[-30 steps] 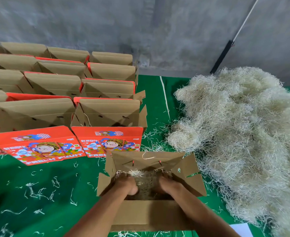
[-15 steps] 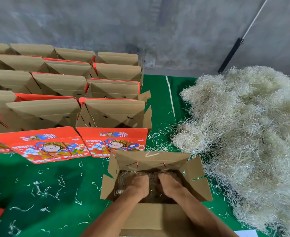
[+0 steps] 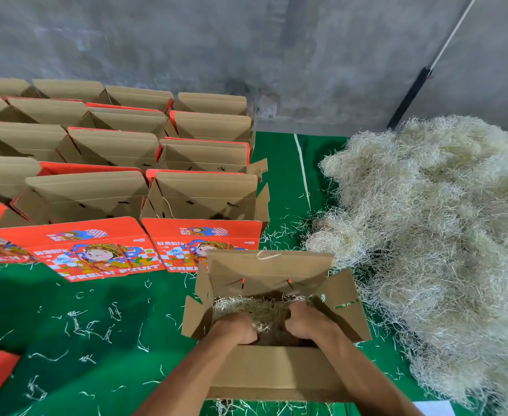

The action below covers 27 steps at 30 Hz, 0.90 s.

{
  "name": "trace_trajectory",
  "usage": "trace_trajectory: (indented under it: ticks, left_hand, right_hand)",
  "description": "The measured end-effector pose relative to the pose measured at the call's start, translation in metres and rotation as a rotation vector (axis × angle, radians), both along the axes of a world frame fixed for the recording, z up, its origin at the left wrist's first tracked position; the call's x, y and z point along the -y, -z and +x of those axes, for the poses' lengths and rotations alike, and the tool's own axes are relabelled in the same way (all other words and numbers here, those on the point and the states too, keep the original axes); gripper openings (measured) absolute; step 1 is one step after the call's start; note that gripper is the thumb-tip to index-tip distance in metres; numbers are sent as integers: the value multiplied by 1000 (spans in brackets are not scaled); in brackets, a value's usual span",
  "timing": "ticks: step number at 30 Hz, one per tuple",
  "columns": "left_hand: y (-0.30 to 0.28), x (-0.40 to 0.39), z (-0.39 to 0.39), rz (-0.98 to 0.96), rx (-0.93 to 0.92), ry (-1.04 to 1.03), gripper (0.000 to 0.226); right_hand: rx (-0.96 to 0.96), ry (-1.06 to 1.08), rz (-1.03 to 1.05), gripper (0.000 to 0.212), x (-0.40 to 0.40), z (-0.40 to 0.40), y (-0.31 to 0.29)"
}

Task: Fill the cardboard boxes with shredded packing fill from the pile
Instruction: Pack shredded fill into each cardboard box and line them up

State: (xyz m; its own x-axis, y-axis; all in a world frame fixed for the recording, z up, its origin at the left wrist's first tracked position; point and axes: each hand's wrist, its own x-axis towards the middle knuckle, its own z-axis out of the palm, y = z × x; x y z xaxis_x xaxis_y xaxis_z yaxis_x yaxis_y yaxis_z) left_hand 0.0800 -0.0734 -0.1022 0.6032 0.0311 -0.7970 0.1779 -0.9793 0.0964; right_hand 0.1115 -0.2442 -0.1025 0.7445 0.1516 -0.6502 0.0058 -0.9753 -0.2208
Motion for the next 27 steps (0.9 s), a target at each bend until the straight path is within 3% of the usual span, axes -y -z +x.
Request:
trace_trajectory:
  ticks: [3, 5, 10, 13, 17, 21, 23, 25, 27]
  left_hand:
    - [-4, -9, -4, 88, -95, 73, 54]
    - [-12, -12, -4, 110, -107, 126, 57]
    - [-28, -14, 2, -155, 135, -101, 44]
    - [-43, -10, 7, -248, 252, -78, 38]
    - [-74, 2, 5, -342, 405, -5, 29]
    - [-103, 16, -19, -526, 420, -31, 51]
    - [-113, 24, -40, -600, 387, -40, 53]
    - [-120, 28, -64, -587, 396, -25, 57]
    - [-122, 28, -86, -482, 478, 17, 61]
  right_hand:
    - [23, 55, 11, 55, -2, -6, -6]
    - [43, 57, 49, 53, -2, -12, -11]
    - [113, 156, 286, 37, 10, -21, -43]
    - [352, 158, 370, 27, 20, -25, -70]
    - [685, 95, 227, 30, 45, -32, -99]
    - [897, 236, 312, 43, 70, -44, -112]
    - [817, 338, 385, 64, 84, -47, -109]
    - [544, 464, 509, 84, 94, -50, -106]
    - [227, 622, 733, 89, 95, -51, -103]
